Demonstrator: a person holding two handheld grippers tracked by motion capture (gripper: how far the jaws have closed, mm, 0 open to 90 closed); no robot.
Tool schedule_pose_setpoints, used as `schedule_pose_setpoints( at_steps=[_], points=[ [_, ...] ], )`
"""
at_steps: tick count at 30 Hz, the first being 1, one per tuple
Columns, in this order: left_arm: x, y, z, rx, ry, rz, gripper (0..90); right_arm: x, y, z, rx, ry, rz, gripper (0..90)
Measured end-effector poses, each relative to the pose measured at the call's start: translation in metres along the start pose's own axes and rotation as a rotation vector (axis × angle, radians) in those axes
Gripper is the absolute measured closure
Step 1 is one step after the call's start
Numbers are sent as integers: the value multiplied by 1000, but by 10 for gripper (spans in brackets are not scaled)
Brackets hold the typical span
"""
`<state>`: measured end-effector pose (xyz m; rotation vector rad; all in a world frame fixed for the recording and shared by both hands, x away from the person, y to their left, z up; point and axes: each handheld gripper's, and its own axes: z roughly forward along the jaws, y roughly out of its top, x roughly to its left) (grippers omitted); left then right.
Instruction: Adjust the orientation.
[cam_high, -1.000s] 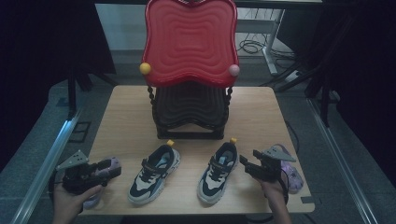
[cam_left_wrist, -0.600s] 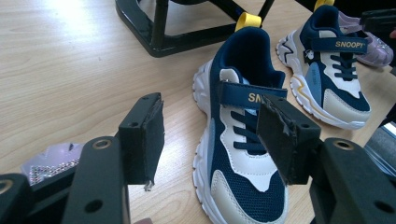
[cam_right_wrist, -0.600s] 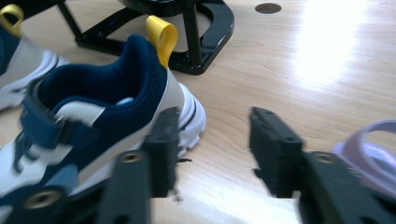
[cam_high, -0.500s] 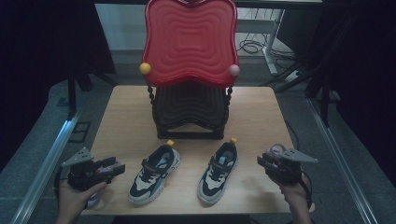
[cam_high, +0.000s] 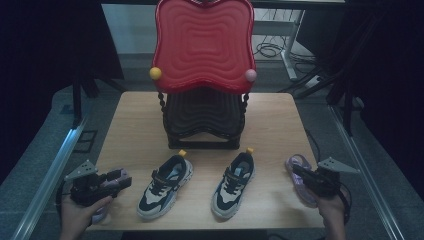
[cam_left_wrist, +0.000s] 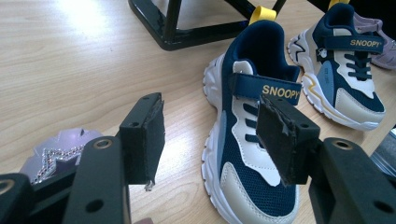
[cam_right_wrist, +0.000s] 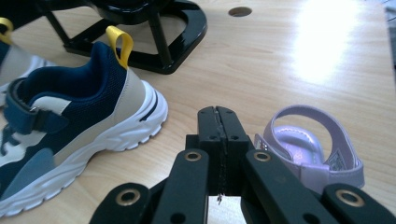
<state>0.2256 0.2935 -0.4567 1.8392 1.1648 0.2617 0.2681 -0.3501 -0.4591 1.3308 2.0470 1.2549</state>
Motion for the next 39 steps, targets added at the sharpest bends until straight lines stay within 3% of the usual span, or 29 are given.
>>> schedule_pose_setpoints(
  at_steps=[6,13,18,19,26,31,35,39],
  points=[
    [0,1,-4,-9,8,-3,416,-19,-2,-10,-7,-9,36,900],
    [0,0,0,0,3,-11,417,-29,-9,-26,-18,-61,-6,900],
    [-1,-1,4,9,1,-13,417,-34,-17,-29,28,-73,-46,900],
    [-1,-1,5,11,0,-12,417,-39,-22,-30,29,-96,-33,900],
    [1,-3,7,25,4,-14,417,-51,-29,-31,24,-133,3,900],
    [1,-4,6,27,3,-16,417,-63,-39,-27,104,-221,8,900],
    [1,-4,6,28,5,-17,417,-68,-44,-26,101,-207,32,900],
    [1,-5,9,37,5,-14,418,-71,-48,-24,115,-226,46,900]
  ],
)
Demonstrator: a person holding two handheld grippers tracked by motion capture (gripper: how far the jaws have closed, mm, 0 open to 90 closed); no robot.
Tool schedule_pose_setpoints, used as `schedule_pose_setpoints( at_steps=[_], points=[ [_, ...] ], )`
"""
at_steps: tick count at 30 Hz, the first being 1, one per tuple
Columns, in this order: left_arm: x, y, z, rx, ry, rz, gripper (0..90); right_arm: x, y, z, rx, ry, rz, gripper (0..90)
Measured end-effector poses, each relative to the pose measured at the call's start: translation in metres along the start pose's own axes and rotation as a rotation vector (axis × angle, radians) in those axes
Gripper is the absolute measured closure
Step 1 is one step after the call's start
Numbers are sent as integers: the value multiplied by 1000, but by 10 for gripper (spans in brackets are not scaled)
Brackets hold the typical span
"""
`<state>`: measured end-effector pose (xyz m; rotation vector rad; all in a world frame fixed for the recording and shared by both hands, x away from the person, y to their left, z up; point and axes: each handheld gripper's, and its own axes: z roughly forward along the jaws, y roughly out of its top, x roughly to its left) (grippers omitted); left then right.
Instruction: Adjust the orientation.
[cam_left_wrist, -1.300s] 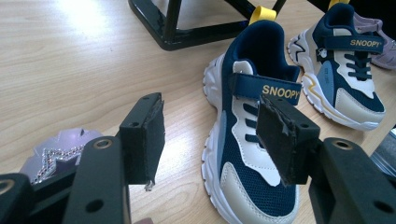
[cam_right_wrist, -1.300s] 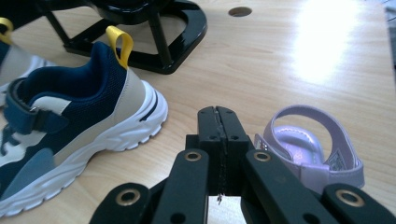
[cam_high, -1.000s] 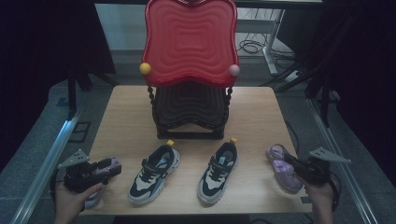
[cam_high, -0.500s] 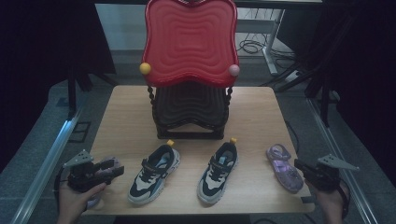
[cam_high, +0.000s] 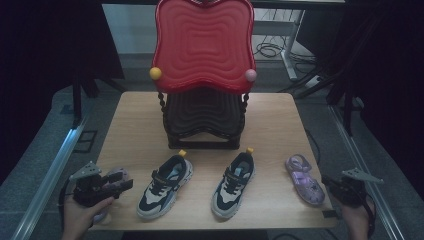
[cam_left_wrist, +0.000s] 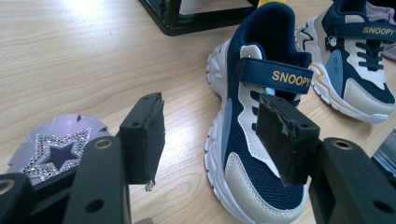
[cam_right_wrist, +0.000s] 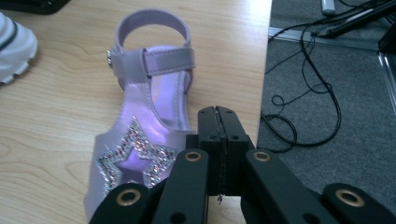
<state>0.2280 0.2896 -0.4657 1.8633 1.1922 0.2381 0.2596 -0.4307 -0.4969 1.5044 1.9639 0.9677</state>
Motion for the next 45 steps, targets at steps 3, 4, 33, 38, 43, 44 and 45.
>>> schedule_pose_setpoints(
  at_steps=[3,4,33,38,43,44,45],
  points=[
    [0,0,0,3,0,1,417,-1,-1,0,5,-6,0,900],
    [0,0,0,2,1,0,417,-2,-2,0,8,-11,0,900],
    [-2,-1,0,8,-1,8,418,8,-10,8,61,-27,-21,900],
    [-2,-1,-1,8,1,7,418,11,-12,6,65,-26,-13,900],
    [-2,-1,-2,6,0,8,417,17,-14,4,75,-28,-14,900],
    [-2,-1,-2,6,-1,8,417,19,-14,5,82,-25,-17,900],
    [-2,-1,-2,5,0,8,417,19,-14,5,82,-25,-17,900]
  ],
)
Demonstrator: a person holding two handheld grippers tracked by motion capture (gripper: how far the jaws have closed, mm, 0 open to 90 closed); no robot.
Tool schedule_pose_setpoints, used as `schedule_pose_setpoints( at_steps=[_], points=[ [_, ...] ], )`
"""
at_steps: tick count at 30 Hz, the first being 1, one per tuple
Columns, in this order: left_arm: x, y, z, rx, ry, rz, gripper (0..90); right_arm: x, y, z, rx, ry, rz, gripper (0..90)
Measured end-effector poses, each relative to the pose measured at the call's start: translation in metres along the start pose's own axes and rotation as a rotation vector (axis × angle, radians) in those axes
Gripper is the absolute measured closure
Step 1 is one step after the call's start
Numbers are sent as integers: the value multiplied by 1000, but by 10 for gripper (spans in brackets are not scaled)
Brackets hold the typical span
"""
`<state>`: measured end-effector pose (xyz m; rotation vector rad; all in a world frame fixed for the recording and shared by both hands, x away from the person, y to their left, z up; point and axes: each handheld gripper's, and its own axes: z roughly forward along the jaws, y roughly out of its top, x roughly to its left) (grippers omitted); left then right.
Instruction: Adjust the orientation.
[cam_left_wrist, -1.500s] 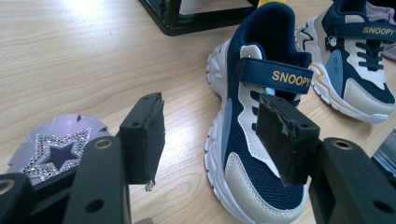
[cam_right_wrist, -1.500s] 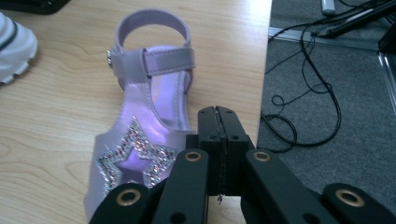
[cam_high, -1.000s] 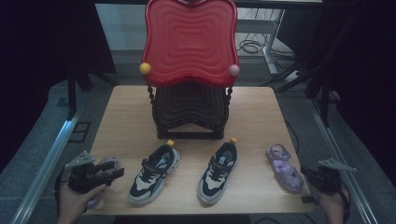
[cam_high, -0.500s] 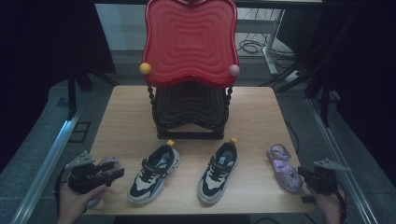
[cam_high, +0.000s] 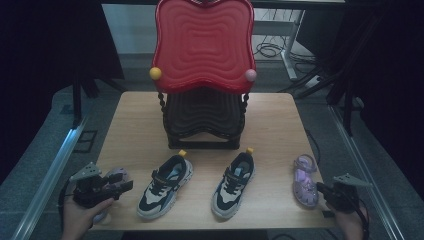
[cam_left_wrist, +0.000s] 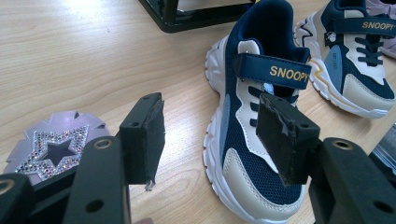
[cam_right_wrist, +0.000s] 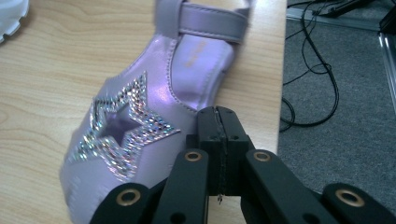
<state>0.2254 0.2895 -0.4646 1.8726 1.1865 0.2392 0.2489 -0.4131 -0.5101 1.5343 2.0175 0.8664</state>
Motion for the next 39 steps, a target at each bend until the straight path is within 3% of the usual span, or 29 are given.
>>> schedule_pose_setpoints(
  at_steps=[12,18,23,39],
  points=[
    [0,0,0,1,2,-2,417,6,-5,-4,11,15,0,900],
    [-1,0,-1,-3,0,5,417,12,-7,-6,17,12,-17,900],
    [1,-1,-1,1,3,-1,416,17,-9,-8,25,45,-22,900],
    [2,-2,4,14,2,-5,416,31,-2,-3,42,69,-69,897]
  ],
)
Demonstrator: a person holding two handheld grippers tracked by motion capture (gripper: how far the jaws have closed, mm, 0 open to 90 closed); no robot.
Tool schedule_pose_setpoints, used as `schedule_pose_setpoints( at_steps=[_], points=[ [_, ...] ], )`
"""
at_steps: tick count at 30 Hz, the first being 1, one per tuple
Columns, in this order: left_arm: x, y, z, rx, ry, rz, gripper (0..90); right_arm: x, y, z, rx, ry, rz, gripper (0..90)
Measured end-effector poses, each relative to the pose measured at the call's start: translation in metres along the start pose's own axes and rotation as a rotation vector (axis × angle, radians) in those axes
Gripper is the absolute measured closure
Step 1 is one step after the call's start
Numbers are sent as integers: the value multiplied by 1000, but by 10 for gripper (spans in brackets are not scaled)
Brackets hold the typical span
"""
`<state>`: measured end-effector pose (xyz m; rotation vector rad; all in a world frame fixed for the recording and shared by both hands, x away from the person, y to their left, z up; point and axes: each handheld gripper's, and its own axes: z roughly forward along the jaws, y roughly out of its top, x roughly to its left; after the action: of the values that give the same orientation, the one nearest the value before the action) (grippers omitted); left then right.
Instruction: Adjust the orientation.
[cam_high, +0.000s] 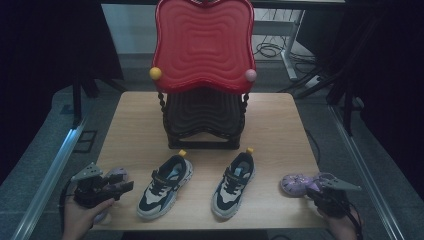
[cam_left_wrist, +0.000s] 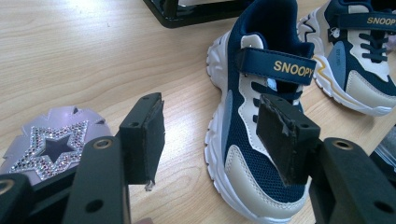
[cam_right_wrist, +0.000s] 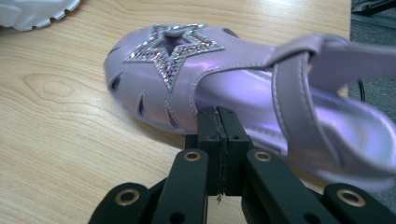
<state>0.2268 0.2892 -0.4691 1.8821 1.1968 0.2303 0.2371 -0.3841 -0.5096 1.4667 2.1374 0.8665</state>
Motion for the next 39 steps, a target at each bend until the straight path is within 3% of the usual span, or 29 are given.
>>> schedule_pose_setpoints(
  at_steps=[9,23,33,39],
  points=[
    [0,-1,3,10,-3,1,415,9,5,5,9,-26,-22,899],
    [0,-2,7,22,-3,-1,416,17,11,11,2,-47,-13,900],
    [0,-2,10,31,-7,0,416,26,16,13,13,-101,-20,900],
    [1,-3,8,28,-2,-3,415,28,16,6,21,-73,-15,900]
  ],
)
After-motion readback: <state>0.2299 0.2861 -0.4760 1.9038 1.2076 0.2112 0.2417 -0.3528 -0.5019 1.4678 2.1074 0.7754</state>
